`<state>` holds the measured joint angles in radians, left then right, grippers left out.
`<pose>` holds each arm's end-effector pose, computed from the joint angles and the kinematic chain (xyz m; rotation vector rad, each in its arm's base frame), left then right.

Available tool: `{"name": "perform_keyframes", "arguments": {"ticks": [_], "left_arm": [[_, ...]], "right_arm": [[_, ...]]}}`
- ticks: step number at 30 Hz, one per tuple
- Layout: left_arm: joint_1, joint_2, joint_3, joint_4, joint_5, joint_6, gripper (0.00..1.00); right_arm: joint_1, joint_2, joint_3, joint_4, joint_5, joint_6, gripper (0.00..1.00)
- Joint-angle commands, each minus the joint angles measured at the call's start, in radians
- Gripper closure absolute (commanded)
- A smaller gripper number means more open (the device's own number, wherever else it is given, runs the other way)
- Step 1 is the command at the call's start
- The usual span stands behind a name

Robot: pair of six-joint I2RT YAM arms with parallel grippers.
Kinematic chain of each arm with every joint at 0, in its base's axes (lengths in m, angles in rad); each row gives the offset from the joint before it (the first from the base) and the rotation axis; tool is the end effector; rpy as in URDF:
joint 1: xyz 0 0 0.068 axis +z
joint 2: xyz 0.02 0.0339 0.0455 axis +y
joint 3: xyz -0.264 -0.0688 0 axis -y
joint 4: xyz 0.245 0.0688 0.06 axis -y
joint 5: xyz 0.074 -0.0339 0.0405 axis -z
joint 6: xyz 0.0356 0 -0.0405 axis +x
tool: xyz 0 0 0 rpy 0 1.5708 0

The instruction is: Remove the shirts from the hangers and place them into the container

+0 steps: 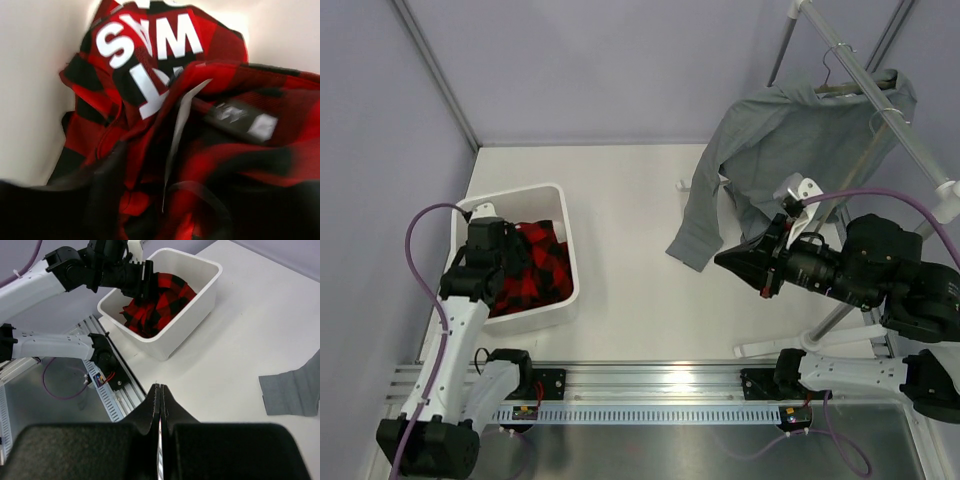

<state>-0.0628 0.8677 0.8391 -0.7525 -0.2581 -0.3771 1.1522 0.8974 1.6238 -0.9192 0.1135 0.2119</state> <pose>0.1731 -0.0018 0.2915 -0.4865 2.2695 0.0828 0.0468 0.0952 0.5065 -0.7598 1.6861 0.8777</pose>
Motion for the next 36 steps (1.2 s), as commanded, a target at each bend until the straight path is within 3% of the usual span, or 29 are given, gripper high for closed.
{"name": "perform_keyframes", "arguments": {"ticks": [1, 3, 7, 12, 15, 16, 22, 27, 33, 36], "left_arm": [[0.004, -0.126, -0.008, 0.094, 0.108, -0.014, 0.39], [0.004, -0.197, 0.021, 0.099, 0.115, -0.016, 0.28], [0.004, -0.225, 0.149, 0.110, 0.204, 0.024, 0.25], [0.001, -0.122, 0.314, 0.209, 0.558, 0.080, 0.23], [-0.026, -0.078, 0.347, 0.355, 0.713, 0.058, 0.23], [-0.090, -0.028, 0.369, 0.369, 0.712, 0.061, 0.23], [-0.435, 0.181, 0.593, 0.439, 0.533, 0.170, 0.21], [-0.503, 0.347, 0.641, 0.652, 0.548, 0.211, 0.17], [-0.535, 0.505, 0.604, 1.014, 0.592, 0.311, 0.07], [-0.539, 0.598, 0.676, 1.120, 0.709, 0.328, 0.02]], "right_arm": [[0.007, 0.073, 0.065, -0.075, 0.029, -0.048, 1.00], [0.007, 0.113, 0.079, -0.060, 0.072, -0.069, 0.94], [0.007, 0.277, 0.175, -0.078, 0.341, -0.156, 0.87], [0.007, 0.379, 0.329, 0.044, 0.653, -0.301, 0.79], [0.006, 0.376, 0.360, 0.121, 0.658, -0.356, 0.77], [0.007, 0.382, 0.402, 0.120, 0.652, -0.359, 0.71], [0.007, 0.390, 0.565, 0.054, 0.543, -0.335, 0.56], [0.006, 0.348, 0.597, 0.080, 0.529, -0.351, 0.40], [0.007, 0.310, 0.646, 0.069, 0.471, -0.348, 0.36], [0.006, 0.313, 0.683, 0.033, 0.463, -0.339, 0.36]]}}
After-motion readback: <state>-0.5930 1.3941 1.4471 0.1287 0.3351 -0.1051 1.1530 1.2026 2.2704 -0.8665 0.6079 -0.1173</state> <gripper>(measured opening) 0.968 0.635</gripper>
